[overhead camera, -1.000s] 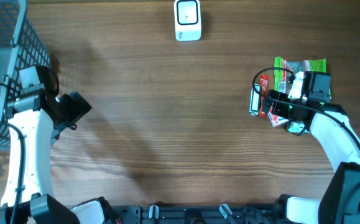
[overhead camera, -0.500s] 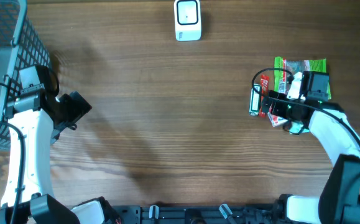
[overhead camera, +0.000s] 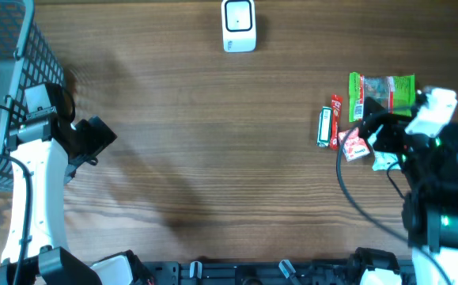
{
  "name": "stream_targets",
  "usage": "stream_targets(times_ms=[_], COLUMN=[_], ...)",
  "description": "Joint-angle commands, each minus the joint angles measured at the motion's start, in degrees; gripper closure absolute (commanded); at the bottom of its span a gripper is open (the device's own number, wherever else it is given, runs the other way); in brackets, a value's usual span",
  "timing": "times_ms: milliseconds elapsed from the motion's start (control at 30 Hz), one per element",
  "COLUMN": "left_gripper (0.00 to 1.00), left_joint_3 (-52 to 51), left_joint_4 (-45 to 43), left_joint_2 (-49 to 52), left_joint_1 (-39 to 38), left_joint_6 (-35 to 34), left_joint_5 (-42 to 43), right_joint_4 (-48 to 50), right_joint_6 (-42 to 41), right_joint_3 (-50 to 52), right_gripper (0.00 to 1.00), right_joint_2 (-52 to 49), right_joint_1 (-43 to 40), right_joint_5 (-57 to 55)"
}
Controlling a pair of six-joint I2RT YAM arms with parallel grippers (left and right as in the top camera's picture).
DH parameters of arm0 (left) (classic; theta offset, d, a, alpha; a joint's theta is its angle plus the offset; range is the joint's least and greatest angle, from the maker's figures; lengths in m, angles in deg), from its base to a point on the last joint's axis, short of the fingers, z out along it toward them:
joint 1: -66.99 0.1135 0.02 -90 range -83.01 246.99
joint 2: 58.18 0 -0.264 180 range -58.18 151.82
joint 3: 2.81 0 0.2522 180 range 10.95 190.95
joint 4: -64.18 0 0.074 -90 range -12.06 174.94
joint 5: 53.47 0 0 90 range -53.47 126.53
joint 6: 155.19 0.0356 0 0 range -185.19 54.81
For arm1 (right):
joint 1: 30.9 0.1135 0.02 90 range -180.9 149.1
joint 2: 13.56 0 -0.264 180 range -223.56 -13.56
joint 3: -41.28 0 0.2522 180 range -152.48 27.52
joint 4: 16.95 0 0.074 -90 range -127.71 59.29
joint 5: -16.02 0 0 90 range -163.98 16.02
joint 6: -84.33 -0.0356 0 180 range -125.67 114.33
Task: Scan the item barcode
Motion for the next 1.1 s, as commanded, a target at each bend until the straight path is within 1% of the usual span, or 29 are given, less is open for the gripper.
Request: stream_targets(times_ms=[0, 167, 267, 300, 367, 433, 533, 600, 633, 667, 733, 833, 900, 967, 1067], left_gripper=[0.00, 0.00, 0.00, 0.00, 0.00, 0.00, 0.00, 0.00, 0.00, 0.00, 0.00, 0.00, 0.00, 0.00, 0.00], left_joint_3=[-0.2, -0.2, -0.2, -0.2, -0.1, -0.2, -0.1, -0.2, -0.2, -0.2, -0.1, -0.2, -0.2, -0.1, -0.2], left_joint_4=[0.0, 0.0, 0.0, 0.0, 0.0, 0.0, 0.0, 0.0, 0.0, 0.0, 0.0, 0.0, 0.0, 0.0, 0.0], left_joint_2=[-0.4, -0.4, -0.4, -0.4, -0.4, -0.4, -0.4, -0.4, -0.4, -0.4, -0.4, -0.4, -0.4, -0.4, -0.4], left_joint_1=[0.3, 0.3, 0.3, 0.3, 0.3, 0.3, 0.3, 0.3, 0.3, 0.3, 0.3, 0.3, 0.3, 0.3, 0.3], left_joint_6=[-0.5, -0.5, -0.5, -0.5, -0.5, -0.5, -0.5, -0.5, -0.5, -0.5, -0.5, -0.5, -0.5, -0.5, -0.5], left_joint_5=[-0.3, -0.3, -0.3, -0.3, -0.3, -0.3, -0.3, -0.3, -0.3, -0.3, -0.3, -0.3, -0.3, -0.3, -0.3], right_joint_4=[0.0, -1.6, -0.8, 1.5, 8.5, 18.8, 35.0, 43.2, 48.0, 49.9, 50.7, 42.3, 31.8, 24.3, 24.2], right_joint_6=[0.7, 0.8, 0.8, 0.8, 0.5, -2.1, -4.6, -4.8, -6.8, -9.2, -14.3, -13.7, -10.6, -6.6, 4.2], right_joint_3=[-0.6, 0.6, 7.2, 10.5, 16.7, 22.9, 29.9, 34.4, 38.6, 40.9, 44.2, 44.5, 44.5, 44.5, 44.5], right_gripper=[0.00, 0.00, 0.00, 0.00, 0.00, 0.00, 0.00, 0.00, 0.00, 0.00, 0.00, 0.00, 0.00, 0.00, 0.00], right_joint_2=[8.0, 22.2, 31.2, 34.6, 39.9, 43.4, 43.4, 43.4, 43.4, 43.4, 43.4, 43.4, 43.4, 43.4, 43.4], right_joint_1=[0.1, 1.2, 5.8, 7.6, 9.6, 10.1, 10.3, 10.9, 11.7, 12.2, 12.9, 14.6, 15.1, 15.1, 15.1], right_joint_5=[-1.2, -1.2, -1.2, -1.2, -1.1, -1.2, -1.2, -2.3, -4.9, -6.8, -9.5, -9.7, -7.1, -4.9, -1.9])
